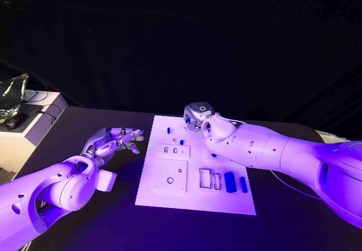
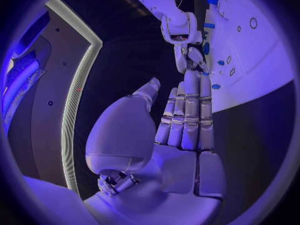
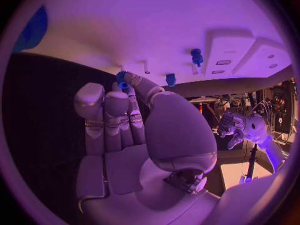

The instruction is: Assemble the parts on the task board

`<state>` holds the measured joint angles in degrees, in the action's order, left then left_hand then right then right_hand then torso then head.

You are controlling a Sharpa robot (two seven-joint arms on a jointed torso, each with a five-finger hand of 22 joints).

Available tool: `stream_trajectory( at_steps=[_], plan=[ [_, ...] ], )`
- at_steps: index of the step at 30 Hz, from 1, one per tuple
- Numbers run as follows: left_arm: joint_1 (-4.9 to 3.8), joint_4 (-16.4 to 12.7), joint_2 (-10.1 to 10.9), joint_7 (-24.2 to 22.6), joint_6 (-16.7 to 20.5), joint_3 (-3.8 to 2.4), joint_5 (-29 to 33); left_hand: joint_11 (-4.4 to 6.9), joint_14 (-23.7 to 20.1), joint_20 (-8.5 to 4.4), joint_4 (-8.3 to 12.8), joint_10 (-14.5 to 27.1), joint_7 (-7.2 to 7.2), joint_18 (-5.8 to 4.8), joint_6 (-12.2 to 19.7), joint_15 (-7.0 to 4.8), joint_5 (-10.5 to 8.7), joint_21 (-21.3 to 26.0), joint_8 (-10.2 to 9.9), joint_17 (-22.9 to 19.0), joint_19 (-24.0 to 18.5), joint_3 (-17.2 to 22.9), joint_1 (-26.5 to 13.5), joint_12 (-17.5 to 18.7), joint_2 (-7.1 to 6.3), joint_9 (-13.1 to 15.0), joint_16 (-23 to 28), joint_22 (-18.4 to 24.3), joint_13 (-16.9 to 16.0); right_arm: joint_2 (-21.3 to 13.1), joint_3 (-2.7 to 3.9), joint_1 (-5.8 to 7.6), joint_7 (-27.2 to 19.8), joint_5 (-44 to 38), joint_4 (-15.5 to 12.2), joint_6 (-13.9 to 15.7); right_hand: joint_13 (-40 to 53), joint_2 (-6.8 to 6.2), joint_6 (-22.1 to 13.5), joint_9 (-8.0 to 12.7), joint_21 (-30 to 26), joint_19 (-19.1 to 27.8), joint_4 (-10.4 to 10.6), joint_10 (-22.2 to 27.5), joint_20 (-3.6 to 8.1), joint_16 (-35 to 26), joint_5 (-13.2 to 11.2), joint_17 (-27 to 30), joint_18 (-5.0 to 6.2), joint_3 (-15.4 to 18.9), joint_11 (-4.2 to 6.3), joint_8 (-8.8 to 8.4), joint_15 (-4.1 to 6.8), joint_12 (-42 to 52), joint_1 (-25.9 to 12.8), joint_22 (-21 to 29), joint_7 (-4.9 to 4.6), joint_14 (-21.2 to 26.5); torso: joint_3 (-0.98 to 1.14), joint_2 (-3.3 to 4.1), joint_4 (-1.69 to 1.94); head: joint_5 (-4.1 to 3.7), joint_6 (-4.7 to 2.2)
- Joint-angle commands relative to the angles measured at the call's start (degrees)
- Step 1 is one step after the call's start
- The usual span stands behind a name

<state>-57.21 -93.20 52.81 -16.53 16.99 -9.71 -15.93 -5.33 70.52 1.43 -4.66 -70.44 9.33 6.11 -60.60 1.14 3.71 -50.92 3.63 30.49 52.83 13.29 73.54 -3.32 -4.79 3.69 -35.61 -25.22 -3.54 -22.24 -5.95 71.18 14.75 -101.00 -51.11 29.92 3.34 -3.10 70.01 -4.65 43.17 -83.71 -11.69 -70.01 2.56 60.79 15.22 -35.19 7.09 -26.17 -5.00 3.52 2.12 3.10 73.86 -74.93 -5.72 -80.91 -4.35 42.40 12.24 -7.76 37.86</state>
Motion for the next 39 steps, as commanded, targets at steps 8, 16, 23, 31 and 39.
stream_trajectory(
  at_steps=[8,16,23,31,39],
  plan=[
    [-0.04,-0.2,0.0,-0.2,-0.9,-0.12,0.0,-0.08,-0.3,0.27,0.2,0.5,0.02,0.34,0.4,0.17,-0.31,-0.2,0.1,-0.1,-0.2,0.0,0.2,-0.3,0.33,0.1,-0.2,0.1,-0.1,0.2,-0.15,-0.19,-0.3,0.1,0.8,-1.9,0.1,0.49,-0.3,0.0,-0.8,-2.7,0.4,-3.2,0.48,-0.1,0.2,0.0,1.14,0.1,2.06,0.18,0.17,0.3,1.0,-5.0,-0.37,-0.1,-0.03,0.03,-0.04,0.12,-0.03],
    [-0.04,-0.2,0.0,-0.2,-0.9,-0.15,0.0,-0.08,-0.3,0.27,0.2,0.5,0.02,0.34,0.4,0.17,-0.31,-0.2,0.1,-0.1,-0.2,0.0,0.2,-0.3,0.33,0.1,-0.2,0.1,-0.1,0.3,-0.21,-0.19,-2.3,1.9,1.0,-2.1,0.1,-1.54,-3.9,0.7,-4.3,-2.4,0.9,0.4,0.01,-1.1,1.3,0.5,1.62,1.8,0.90,0.03,-0.60,0.3,0.1,-4.2,-1.33,0.0,-0.05,0.04,-0.08,0.22,0.02],
    [-0.04,-0.1,0.0,-0.1,-0.9,-0.16,0.0,-0.11,-0.3,0.29,0.2,0.6,0.03,0.35,0.4,0.19,-0.32,-0.3,0.1,-0.2,-0.2,-0.1,0.2,-0.2,0.37,0.1,-0.2,0.3,-0.1,0.1,-0.26,-0.19,-3.0,2.8,0.7,0.0,0.2,-4.25,-10.8,0.8,-14.1,-2.3,2.6,11.5,-1.90,-3.7,-0.1,2.6,4.19,8.5,-1.72,0.07,-2.41,0.8,1.7,-0.8,0.17,-0.2,-0.07,0.01,-0.06,0.25,0.05],
    [-0.04,0.0,0.1,0.0,-1.0,-0.17,0.0,-0.11,-0.3,0.27,0.3,0.7,0.02,0.37,0.4,0.17,-0.26,-0.4,0.1,-0.2,-0.2,0.4,0.5,-0.2,0.73,0.1,-0.2,0.4,-0.1,-2.1,-0.25,-0.16,-2.8,4.1,-1.7,2.6,-0.1,-5.79,-11.6,0.8,-17.5,-3.0,7.8,15.5,-2.76,-3.7,0.5,3.7,5.55,13.2,-2.56,0.02,-2.87,0.3,6.3,0.9,-0.27,-0.2,0.01,0.03,-0.17,0.35,-0.10],
    [-0.03,0.3,0.0,0.0,-1.1,-0.17,0.0,-0.11,-0.3,0.28,0.4,0.7,0.02,0.38,0.4,0.17,-0.27,-0.5,0.1,-0.2,-0.3,0.5,0.5,-0.2,0.61,0.1,-0.2,0.4,-0.1,-8.2,0.27,0.58,-3.0,9.8,-9.0,7.5,0.2,-5.02,-10.3,0.7,-17.2,-3.0,8.6,3.9,-1.88,-3.7,2.8,4.1,5.02,11.1,-0.53,0.14,-1.52,0.7,4.4,1.0,-3.60,-0.3,0.15,-0.21,-0.55,-0.04,-0.83]
  ],
)
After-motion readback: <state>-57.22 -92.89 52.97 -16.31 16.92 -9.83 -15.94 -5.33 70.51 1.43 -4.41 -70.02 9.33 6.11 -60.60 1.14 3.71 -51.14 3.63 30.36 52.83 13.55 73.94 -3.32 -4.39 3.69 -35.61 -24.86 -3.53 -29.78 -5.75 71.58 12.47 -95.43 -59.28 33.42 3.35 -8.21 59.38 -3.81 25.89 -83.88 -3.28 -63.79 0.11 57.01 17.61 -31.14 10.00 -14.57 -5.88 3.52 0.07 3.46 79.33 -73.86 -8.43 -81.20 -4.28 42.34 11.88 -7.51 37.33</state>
